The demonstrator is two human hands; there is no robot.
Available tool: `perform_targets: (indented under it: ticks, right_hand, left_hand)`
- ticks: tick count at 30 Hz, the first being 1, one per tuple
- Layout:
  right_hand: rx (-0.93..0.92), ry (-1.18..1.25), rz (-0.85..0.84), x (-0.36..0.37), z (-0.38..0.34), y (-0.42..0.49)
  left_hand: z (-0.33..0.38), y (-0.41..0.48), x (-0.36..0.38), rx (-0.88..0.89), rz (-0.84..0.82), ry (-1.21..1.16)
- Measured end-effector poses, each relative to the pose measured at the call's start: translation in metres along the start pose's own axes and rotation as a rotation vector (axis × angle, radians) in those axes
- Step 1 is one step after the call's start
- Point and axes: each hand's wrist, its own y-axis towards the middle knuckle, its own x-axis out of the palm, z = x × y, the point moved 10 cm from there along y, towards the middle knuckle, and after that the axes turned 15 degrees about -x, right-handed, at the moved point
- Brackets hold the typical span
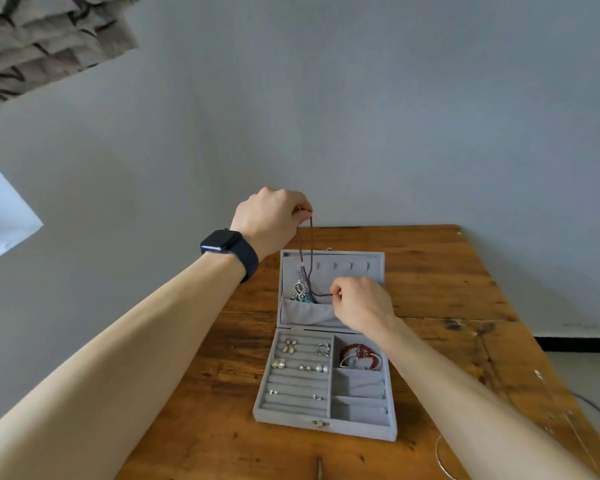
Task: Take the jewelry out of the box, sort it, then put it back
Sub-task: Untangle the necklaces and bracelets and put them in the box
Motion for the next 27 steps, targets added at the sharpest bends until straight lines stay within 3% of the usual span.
perform_targets:
  ticks: [4, 11, 18, 22, 27]
  right_hand:
    - [-0.001, 0.015, -0.016, 0.005, -0.001, 0.000]
    - [-0.182, 0.185, -0.104, 0.016, -0.010, -0.005]
    - [-0.085, 0.373, 0.296, -0.036, 0.003, -0.004]
    - [-0.159, 0.329, 0.296, -0.039, -0.011, 0.005]
    - [-0.124, 0.330, 0.288, -0.033, -0.008, 0.011]
  left_hand:
    - [0.004, -0.002, 0.015, 0.014, -0.034, -0.010]
    - [0.009, -0.002, 0.033, 0.055, -0.110, -0.015]
    - [0.002, -0.015, 0.080, 0.075, -0.240, 0.024]
    - [0.000, -0.019, 0.098, 0.079, -0.256, 0.060]
    - [-0.013, -0.020, 0.092, 0.083, -0.187, 0.042]
